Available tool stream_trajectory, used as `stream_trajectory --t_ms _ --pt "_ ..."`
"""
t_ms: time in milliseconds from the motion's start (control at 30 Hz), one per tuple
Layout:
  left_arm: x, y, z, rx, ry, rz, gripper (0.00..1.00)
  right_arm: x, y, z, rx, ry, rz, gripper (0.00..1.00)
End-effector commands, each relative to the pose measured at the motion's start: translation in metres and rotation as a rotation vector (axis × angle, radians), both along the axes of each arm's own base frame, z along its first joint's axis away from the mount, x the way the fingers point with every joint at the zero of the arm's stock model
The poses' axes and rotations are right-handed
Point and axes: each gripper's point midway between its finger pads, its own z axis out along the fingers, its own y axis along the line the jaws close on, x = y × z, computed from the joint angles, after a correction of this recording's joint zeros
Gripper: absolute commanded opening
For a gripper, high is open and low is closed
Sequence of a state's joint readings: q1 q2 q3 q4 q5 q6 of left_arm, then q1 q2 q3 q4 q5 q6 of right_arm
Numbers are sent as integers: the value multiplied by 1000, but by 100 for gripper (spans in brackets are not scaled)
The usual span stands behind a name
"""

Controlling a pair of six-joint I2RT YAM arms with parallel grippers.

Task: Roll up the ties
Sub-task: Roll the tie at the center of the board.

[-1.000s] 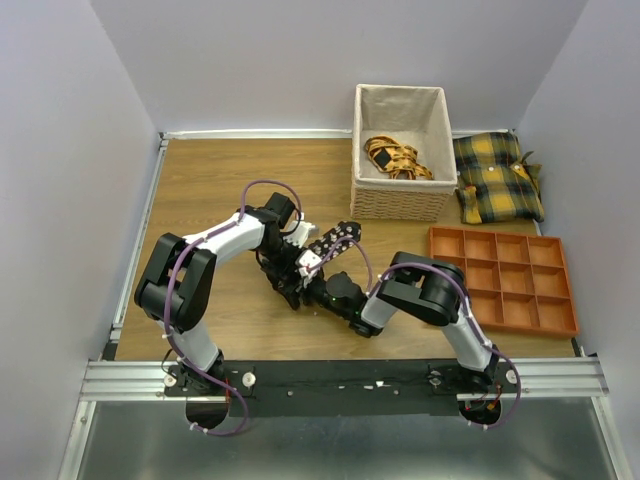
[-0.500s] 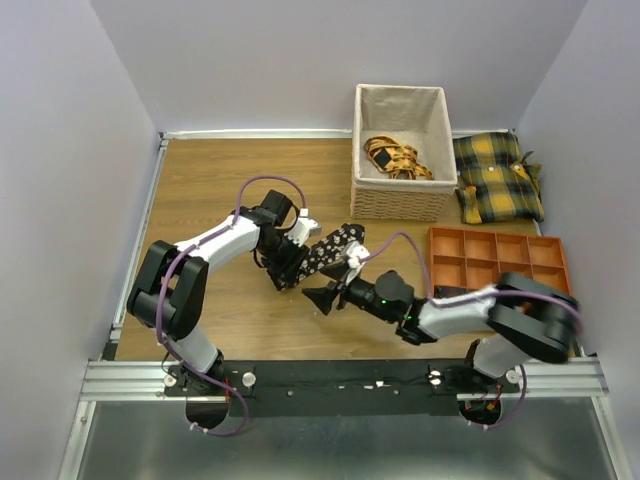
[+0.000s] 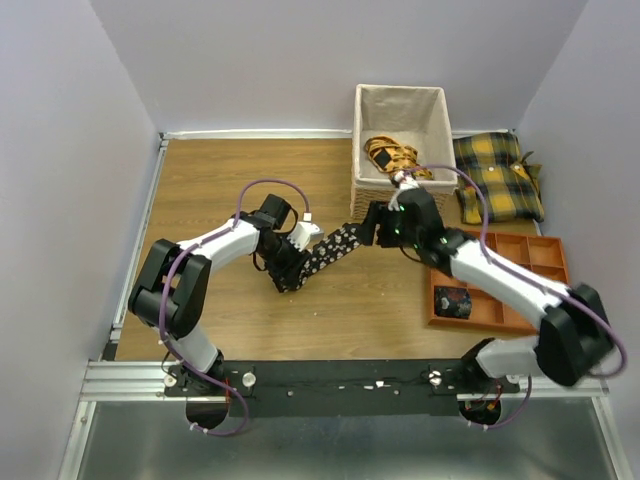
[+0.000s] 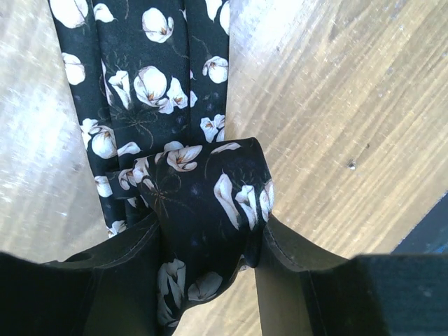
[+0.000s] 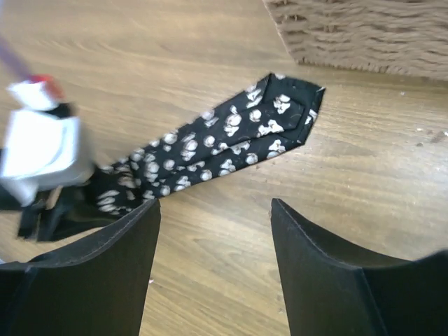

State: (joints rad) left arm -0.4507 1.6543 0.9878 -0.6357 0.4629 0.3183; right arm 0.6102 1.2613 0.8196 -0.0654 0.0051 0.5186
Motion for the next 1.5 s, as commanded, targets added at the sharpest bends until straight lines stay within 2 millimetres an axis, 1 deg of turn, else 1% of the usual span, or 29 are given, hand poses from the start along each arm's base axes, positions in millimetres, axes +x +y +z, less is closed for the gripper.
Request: stream_trajectory --t_ms 0,33,67,100,133,200,267,333,367,433,467,567,600,633,700,767,867,900,967,1067,1100,1133,1167,1200,1233,1300,1400,1433,1467 --pt "13 0 -8 -10 -65 -40 51 -4 -20 -77 -293 345 44 69" --pt "16 2 -10 5 -74 -40 51 4 -21 -79 -315 346 46 69" --pt "16 3 -14 17 -70 -39 51 16 -18 -73 -311 332 40 69" --pt "17 5 -16 27 -74 -45 51 22 -18 -77 -328 338 36 69" --pt "18 6 -16 37 -77 -48 51 28 -23 -87 -372 347 16 68" --pt "16 10 -18 47 -84 -62 51 44 -27 -88 -403 329 -28 69" --pt "13 14 -19 62 -97 -101 51 51 -28 -99 -424 330 -47 69" --pt "9 19 -21 76 -93 -130 51 64 -24 -100 -408 303 -73 69" --pt "7 22 -23 92 -98 -157 51 68 -21 -106 -401 306 -78 69" --pt "5 25 -23 102 -93 -175 51 81 -10 -106 -335 291 -107 69" --pt "5 25 -22 99 -95 -183 51 83 -10 -117 -339 309 -124 69" --pt "4 17 -15 57 -82 -191 51 87 -19 -133 -351 336 -228 69" --pt "3 12 -12 29 -76 -196 51 91 -17 -136 -329 318 -240 69" --pt "2 10 -11 16 -71 -199 51 87 -18 -145 -324 326 -244 69" --pt "1 9 -10 7 -70 -210 51 91 -14 -153 -304 320 -240 69" --pt "3 14 -8 29 -101 -217 51 94 -12 -154 -294 334 -262 68" --pt "-2 25 -9 69 -139 -254 51 93 -17 -153 -270 346 -335 68" --pt "-7 29 -12 78 -133 -265 51 92 -24 -153 -293 353 -368 68" --pt "-12 30 -12 70 -127 -279 51 90 -30 -151 -323 372 -394 68" --pt "-18 27 -5 41 -121 -307 51 79 -34 -153 -351 420 -393 68" --pt "-23 29 -6 38 -117 -331 51 71 -33 -153 -356 437 -386 67" --pt "-26 33 -7 45 -128 -363 51 54 -39 -163 -379 461 -385 67" --pt "-29 38 -6 54 -167 -430 51 49 -36 -151 -349 431 -387 67" --pt "-36 48 -13 86 -172 -477 51 41 -28 -150 -339 404 -366 67" --pt "-40 53 -15 100 -184 -522 51 27 -31 -158 -355 412 -358 67" --pt "-46 62 -18 118 -229 -635 51 17 -24 -154 -337 403 -336 67" --pt "-46 59 -16 109 -256 -724 51 6 -18 -154 -323 427 -302 67" --pt "-48 56 -15 89 -252 -745 51 6 -18 -145 -313 405 -303 67" --pt "-54 56 -14 78 -231 -766 51 2 -19 -144 -322 395 -290 67"
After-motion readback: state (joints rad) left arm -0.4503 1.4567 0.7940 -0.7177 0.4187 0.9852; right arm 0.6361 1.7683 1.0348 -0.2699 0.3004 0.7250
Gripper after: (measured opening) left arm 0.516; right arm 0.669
